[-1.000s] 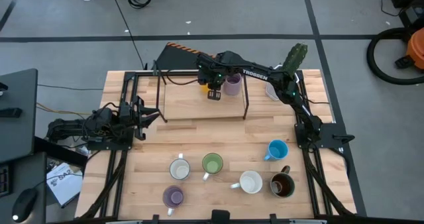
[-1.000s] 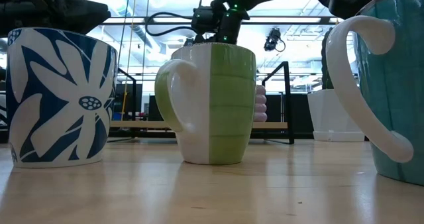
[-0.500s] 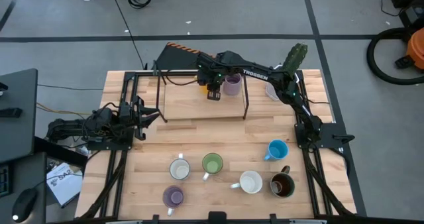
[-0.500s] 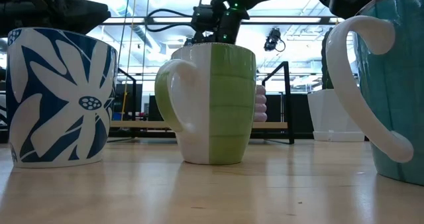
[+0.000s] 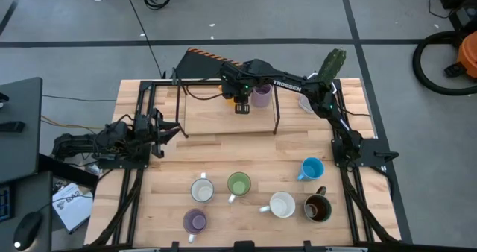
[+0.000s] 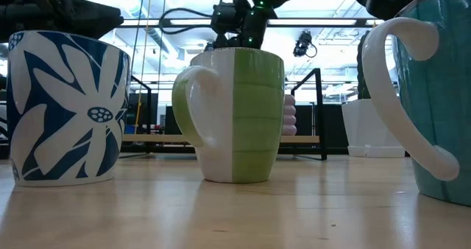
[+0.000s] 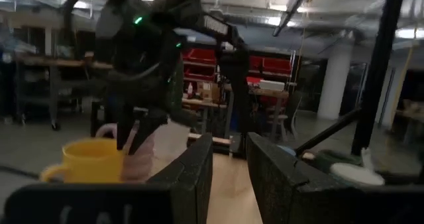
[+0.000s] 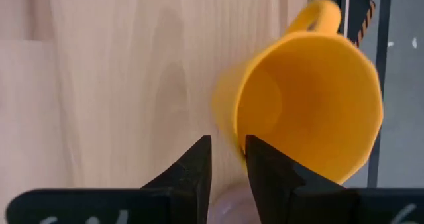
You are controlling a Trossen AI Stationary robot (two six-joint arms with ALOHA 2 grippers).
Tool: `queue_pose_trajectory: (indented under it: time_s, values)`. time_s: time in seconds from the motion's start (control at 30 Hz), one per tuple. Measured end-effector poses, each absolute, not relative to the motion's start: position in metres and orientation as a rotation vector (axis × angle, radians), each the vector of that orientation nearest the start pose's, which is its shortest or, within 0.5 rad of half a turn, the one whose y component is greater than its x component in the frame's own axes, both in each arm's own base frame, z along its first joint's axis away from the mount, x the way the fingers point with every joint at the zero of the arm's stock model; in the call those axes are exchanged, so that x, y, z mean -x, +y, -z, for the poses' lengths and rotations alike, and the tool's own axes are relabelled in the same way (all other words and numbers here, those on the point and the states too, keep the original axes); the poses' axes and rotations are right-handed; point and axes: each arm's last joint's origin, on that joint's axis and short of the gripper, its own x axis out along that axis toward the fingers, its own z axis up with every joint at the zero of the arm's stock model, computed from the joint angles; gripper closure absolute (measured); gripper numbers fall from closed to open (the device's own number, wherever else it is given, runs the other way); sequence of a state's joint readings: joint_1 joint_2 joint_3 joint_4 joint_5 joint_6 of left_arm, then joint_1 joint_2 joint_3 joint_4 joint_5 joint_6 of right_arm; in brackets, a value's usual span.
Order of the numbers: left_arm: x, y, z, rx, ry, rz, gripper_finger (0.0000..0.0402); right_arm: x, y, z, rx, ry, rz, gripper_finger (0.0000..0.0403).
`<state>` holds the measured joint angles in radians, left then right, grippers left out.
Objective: Place coffee mugs
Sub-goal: Put the yellow mug on the shelf
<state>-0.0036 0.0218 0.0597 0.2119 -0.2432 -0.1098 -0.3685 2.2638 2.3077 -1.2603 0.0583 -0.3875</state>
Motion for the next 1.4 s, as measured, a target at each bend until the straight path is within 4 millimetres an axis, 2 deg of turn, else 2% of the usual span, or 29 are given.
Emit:
queue_pose_trajectory:
  time_s: [0.13,0.33,0.5,0.63,0.77,0.93,1.2,1.4]
  values:
    - [-0.095,0.009,-0.208,0.170,-0.213,-0.306,0.0304,-0.433,-0.163,-0.294,0.153,1.251,0.124,0.0288]
    - [-0.109,0.011,-0.234,0.156,-0.064,-0.396,0.0304,-0.425,-0.159,-0.309,0.143,1.246,0.139,0.0259]
    - [-0.133,0.018,-0.258,0.119,0.107,-0.481,0.0304,-0.410,-0.153,-0.327,0.113,1.261,0.158,0.0250]
    - [-0.155,0.033,-0.270,0.074,0.251,-0.565,0.0304,-0.399,-0.150,-0.342,0.076,1.247,0.189,0.0254]
    - [-0.175,0.057,-0.271,0.042,0.351,-0.583,0.0304,-0.390,-0.146,-0.358,0.062,1.205,0.212,0.0256]
    - [-0.191,0.096,-0.266,0.049,0.445,-0.551,0.0304,-0.381,-0.142,-0.374,0.070,1.159,0.214,0.0256]
    - [-0.217,0.155,-0.263,0.091,0.572,-0.495,0.0304,-0.377,-0.140,-0.375,0.039,1.172,0.175,0.0257]
    - [-0.237,0.190,-0.253,0.093,0.688,-0.472,0.0304,-0.377,-0.140,-0.375,0.037,1.174,0.184,0.0257]
